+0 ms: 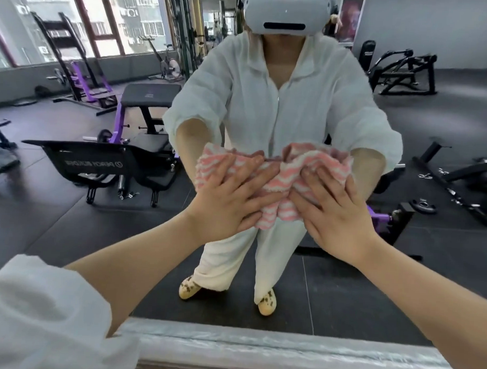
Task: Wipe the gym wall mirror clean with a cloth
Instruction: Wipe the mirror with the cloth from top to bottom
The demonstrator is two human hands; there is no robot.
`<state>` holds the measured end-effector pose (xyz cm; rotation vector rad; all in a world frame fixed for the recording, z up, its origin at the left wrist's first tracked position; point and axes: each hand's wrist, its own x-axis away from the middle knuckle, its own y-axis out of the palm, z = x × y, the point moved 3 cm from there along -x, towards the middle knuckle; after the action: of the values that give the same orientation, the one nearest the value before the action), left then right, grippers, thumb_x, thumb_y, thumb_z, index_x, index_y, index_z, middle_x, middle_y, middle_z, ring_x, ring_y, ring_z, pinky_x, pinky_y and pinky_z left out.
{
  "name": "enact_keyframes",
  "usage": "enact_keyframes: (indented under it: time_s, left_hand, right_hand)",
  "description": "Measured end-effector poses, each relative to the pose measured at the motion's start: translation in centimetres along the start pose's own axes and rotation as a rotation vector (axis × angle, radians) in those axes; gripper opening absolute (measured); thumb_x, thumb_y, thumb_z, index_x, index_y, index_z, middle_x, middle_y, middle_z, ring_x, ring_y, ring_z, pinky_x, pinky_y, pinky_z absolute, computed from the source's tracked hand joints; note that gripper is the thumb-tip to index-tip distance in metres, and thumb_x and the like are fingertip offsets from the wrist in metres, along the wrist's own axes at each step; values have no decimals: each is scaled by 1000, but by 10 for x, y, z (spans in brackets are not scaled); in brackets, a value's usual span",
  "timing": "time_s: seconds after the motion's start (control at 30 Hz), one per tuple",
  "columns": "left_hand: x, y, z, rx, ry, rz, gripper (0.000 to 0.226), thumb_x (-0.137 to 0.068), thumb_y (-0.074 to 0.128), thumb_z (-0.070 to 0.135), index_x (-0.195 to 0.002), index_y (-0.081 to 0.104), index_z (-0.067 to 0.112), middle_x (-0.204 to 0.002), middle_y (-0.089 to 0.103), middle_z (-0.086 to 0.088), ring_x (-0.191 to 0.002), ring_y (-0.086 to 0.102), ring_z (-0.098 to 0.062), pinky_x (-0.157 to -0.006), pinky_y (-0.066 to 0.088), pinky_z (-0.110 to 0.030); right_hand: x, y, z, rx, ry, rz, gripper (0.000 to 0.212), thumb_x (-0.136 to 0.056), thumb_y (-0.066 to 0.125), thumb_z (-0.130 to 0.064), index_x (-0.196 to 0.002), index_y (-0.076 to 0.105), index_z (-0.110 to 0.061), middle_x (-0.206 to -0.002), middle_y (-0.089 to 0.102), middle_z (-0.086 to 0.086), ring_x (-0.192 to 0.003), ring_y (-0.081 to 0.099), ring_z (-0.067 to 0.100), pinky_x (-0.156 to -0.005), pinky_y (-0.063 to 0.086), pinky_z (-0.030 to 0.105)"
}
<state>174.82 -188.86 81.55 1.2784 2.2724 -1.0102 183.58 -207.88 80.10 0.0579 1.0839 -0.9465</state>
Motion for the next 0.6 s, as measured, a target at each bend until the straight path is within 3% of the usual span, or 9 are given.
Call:
enact_keyframes:
  time_s: [0.07, 0.17, 0.3, 0.33, 0.43, 0.53, 0.6]
  left_hand:
    - [17, 12, 15, -39, 36, -52, 54, -100, 22, 42, -152, 11, 30, -160, -7, -9, -147, -6, -30, -116, -5, -52]
    - [42, 26, 42, -50, 108, -129, 59, -100, 18, 41, -153, -5, 25, -159, -13, -11, -146, -10, -31, -115, -4, -51]
    - [65, 32, 68, 125, 191, -270, 86, -75, 64, 51, -143, 17, 28, -151, 18, -2, -139, 4, -24, -111, 7, -45]
    - [71, 34, 73, 128, 202, -303, 91, -71, 67, 53, -143, 17, 28, -150, 19, -3, -138, 4, -23, -111, 9, -45]
    - [88, 41, 88, 9, 291, -397, 100, -79, 49, 55, -150, -9, 15, -157, -9, -17, -144, -9, -31, -116, -8, -48]
    - [119, 53, 103, -24, 476, -576, 88, -88, 40, 51, -151, -6, 10, -159, -9, -11, -143, -14, -32, -114, -18, -50]
    - [131, 59, 114, -48, 602, -649, 75, -95, 31, 43, -147, -10, 8, -154, -17, -11, -143, -20, -31, -111, -23, -51]
  right_hand:
    - [24, 9, -12, 2, -55, -30, 56, -91, 47, -18, -146, 35, -20, -154, 24, 11, -148, 7, 27, -118, 8, 48]
    - [59, 24, -31, 8, -126, -116, 63, -92, 38, -15, -153, 21, -20, -161, 9, 8, -149, 3, 28, -118, 5, 47]
    - [97, 41, -56, 37, -237, -249, 63, -84, 40, -20, -146, 29, -18, -153, 15, 10, -146, 7, 27, -118, 3, 46]
    - [105, 43, -62, 40, -262, -283, 63, -85, 39, -20, -147, 27, -17, -154, 17, 11, -145, 9, 28, -118, 2, 46]
    - [131, 51, -78, 48, -320, -377, 72, -88, 38, -19, -153, 9, -11, -160, 3, 14, -148, -1, 33, -120, -2, 48]
    - [151, 57, -93, 48, -424, -474, 80, -84, 43, -20, -153, 5, -6, -159, -11, 18, -147, -7, 35, -119, -7, 48]
    - [159, 62, -105, 42, -515, -571, 87, -77, 47, -20, -151, 5, -2, -158, -5, 20, -146, -8, 35, -119, -9, 47]
